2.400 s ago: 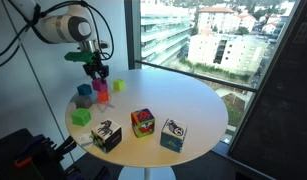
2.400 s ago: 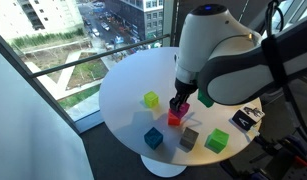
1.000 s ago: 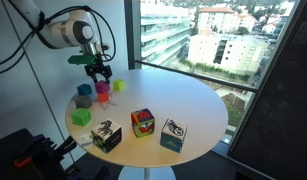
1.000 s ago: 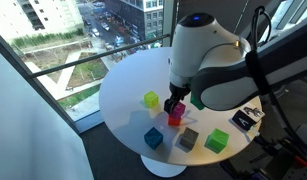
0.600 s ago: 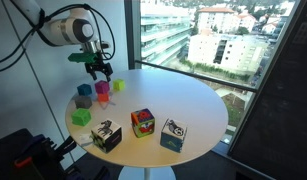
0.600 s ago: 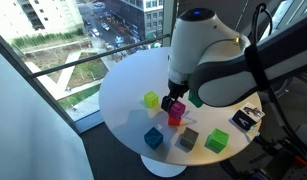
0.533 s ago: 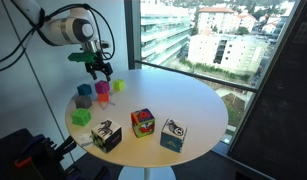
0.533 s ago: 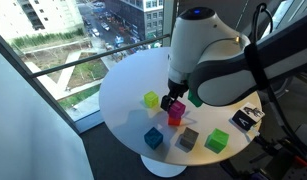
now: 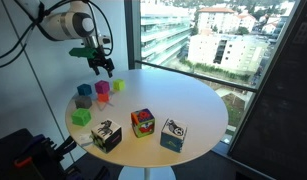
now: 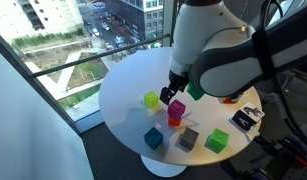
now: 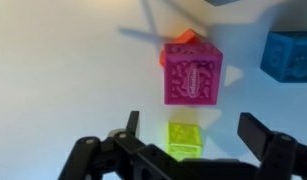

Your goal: Pick up the pink block and put it on the orange block

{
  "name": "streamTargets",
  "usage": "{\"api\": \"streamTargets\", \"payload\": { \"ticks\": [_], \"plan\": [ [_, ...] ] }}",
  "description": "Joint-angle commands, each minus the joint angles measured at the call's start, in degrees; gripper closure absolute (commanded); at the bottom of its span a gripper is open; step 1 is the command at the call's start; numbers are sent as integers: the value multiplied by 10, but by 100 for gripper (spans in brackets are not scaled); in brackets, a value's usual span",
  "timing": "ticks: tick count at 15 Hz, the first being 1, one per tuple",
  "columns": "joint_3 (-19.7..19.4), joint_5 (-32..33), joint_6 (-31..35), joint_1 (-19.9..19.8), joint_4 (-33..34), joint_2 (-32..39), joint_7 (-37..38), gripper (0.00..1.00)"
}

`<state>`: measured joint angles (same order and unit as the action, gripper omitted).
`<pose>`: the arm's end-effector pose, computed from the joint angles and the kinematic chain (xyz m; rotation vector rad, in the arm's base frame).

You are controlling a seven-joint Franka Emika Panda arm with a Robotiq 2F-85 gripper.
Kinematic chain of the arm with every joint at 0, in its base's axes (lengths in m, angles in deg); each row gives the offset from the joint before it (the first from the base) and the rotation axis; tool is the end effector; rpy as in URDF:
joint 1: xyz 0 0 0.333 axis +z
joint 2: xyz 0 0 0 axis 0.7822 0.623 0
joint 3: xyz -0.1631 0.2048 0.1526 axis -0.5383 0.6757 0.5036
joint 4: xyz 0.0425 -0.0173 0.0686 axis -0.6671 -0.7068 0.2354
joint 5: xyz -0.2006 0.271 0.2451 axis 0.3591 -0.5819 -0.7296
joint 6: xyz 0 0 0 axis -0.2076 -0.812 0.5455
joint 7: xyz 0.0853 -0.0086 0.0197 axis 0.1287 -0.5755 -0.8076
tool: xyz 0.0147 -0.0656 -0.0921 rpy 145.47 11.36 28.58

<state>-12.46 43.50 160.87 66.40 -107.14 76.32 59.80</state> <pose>0.5547 0.1859 0.2291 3.0693 0.2371 0.1936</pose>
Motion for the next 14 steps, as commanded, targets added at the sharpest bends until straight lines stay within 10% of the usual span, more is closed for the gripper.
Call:
{"api": "streamTargets", "payload": {
  "ticks": [1,14],
  "plan": [
    [-9,4,-24,-4,-4,-28,27,0],
    [-20,0,-105,-46,-37,-102,53,0]
  ]
}}
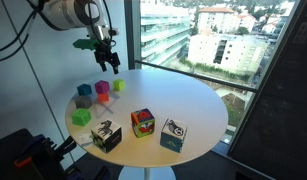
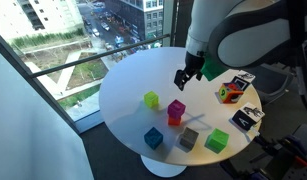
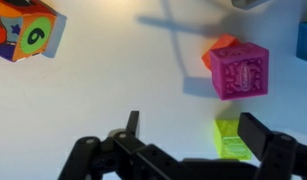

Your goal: Pick up the pink block and put it on the orange block

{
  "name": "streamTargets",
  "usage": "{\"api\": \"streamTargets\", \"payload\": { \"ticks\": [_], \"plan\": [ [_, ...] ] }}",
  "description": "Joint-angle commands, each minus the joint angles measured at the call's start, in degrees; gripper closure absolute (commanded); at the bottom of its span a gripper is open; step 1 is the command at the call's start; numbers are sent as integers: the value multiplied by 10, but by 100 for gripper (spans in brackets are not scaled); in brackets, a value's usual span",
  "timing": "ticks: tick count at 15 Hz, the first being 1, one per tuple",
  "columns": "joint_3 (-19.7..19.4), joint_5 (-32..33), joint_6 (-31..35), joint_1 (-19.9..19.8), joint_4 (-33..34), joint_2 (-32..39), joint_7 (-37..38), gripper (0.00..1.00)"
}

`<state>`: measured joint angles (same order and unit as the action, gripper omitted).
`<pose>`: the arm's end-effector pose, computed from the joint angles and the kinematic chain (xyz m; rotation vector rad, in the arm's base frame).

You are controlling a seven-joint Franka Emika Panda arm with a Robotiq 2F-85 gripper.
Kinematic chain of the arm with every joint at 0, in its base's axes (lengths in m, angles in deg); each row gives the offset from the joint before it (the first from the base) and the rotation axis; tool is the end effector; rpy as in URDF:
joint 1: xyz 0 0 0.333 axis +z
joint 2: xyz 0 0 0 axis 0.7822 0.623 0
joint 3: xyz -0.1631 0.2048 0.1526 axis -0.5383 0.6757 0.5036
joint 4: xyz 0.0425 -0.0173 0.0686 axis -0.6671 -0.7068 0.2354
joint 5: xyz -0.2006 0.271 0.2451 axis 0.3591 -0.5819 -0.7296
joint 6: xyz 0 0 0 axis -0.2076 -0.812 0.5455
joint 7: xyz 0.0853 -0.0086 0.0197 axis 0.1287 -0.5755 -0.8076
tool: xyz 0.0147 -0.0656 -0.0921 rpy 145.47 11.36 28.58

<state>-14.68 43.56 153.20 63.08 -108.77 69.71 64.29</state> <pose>0.5565 0.1244 0.2706 3.0372 -0.0460 0.1342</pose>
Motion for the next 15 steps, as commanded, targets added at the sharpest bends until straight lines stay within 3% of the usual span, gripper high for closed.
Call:
{"api": "streamTargets", "payload": {
  "ticks": [1,5,15],
  "plan": [
    [2,-1,-37,-18,-25,-43,7,0],
    [5,-7,-89,-35,-39,-75,-4,0],
    [11,-96,-214,-58,-40,-143,-103,0]
  ]
}}
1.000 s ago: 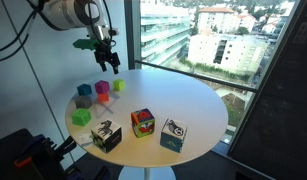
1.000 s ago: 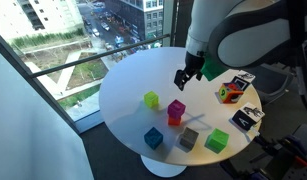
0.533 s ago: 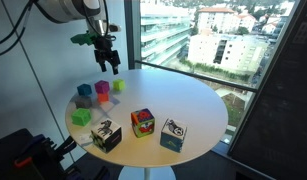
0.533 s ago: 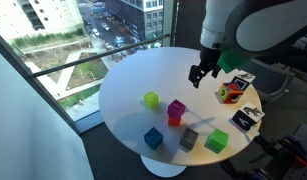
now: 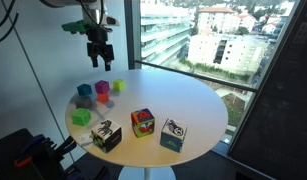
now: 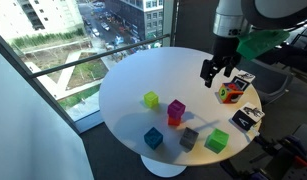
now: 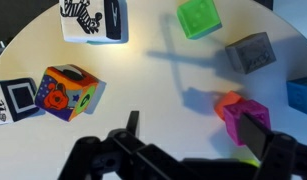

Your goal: Pick up the pink block and put it on the orange block

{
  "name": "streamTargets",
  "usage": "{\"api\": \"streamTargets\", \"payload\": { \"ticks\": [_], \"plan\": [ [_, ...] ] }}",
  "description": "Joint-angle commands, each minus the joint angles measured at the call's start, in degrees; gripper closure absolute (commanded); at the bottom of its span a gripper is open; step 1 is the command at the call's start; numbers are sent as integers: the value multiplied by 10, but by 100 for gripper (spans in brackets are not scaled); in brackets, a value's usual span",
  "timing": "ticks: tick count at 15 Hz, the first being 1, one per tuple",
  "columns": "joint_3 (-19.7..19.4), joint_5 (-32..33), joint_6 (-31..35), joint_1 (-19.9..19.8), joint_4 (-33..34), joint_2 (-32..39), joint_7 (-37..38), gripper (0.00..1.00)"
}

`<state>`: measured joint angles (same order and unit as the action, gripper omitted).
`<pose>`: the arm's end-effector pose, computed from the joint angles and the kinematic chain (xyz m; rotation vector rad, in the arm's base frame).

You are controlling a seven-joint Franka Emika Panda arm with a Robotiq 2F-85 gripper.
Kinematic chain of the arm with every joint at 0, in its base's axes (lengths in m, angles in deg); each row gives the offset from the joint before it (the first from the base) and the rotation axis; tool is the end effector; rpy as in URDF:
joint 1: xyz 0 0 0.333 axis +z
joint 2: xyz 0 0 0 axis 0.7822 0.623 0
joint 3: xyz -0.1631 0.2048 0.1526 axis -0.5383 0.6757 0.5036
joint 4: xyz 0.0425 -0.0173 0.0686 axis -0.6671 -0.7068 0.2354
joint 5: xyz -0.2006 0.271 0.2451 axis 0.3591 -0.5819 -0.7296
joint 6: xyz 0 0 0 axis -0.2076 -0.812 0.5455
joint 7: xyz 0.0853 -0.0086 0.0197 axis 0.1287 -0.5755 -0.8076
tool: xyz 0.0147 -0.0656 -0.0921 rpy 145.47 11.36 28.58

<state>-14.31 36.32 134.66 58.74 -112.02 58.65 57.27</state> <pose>0.5147 0.0762 0.3241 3.0553 -0.1238 -0.1838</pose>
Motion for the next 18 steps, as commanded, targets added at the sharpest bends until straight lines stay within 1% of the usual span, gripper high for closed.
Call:
{"api": "streamTargets", "payload": {
  "ticks": [1,5,9,12,18],
  "plan": [
    [7,-30,-39,-15,-6,-40,-41,0],
    [7,-43,-78,-19,0,-70,-56,0],
    [8,-38,-100,-22,4,-99,-51,0],
    [9,-41,-99,-24,3,-121,-52,0],
    [8,-67,-79,-21,-2,-150,-78,0]
  ]
}}
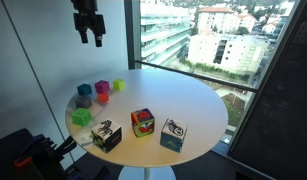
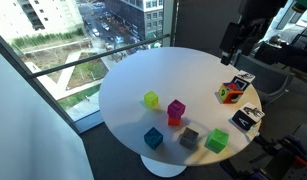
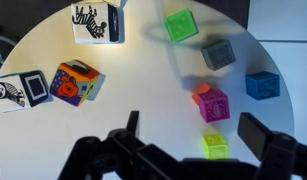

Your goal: Pick up the pink block and put it on the orange block

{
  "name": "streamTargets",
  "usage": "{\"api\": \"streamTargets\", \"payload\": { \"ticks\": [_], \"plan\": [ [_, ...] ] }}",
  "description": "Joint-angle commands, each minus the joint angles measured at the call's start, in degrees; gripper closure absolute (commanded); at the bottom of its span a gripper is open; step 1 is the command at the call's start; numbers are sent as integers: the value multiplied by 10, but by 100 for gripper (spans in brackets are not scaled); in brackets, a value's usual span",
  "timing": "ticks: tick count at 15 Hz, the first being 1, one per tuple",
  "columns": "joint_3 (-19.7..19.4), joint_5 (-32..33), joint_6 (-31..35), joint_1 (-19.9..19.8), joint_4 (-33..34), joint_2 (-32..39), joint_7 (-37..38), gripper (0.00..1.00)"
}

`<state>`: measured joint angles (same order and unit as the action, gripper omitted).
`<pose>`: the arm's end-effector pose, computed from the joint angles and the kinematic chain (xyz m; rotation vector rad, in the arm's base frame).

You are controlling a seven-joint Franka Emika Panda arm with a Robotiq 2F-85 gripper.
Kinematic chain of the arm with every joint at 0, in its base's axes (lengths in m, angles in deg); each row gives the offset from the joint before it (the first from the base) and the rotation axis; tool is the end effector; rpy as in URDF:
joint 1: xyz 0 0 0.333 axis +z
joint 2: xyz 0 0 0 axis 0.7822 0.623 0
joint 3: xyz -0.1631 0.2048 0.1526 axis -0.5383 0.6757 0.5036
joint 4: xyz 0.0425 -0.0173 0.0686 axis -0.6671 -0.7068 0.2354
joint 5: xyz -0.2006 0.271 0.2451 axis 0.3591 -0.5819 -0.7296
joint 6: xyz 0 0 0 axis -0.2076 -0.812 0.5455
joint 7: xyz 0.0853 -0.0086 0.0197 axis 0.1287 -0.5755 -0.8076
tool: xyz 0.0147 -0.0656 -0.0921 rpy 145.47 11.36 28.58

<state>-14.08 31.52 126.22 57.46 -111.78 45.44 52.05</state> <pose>0.4883 0.0681 0.4318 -3.1343 0.0834 0.0751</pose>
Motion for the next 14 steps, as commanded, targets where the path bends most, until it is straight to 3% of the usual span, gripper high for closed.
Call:
{"api": "streamTargets", "payload": {
  "ticks": [1,14],
  "plan": [
    [6,-19,11,-8,-6,-21,-31,0],
    [13,-9,16,-10,0,-9,-34,0]
  ]
}}
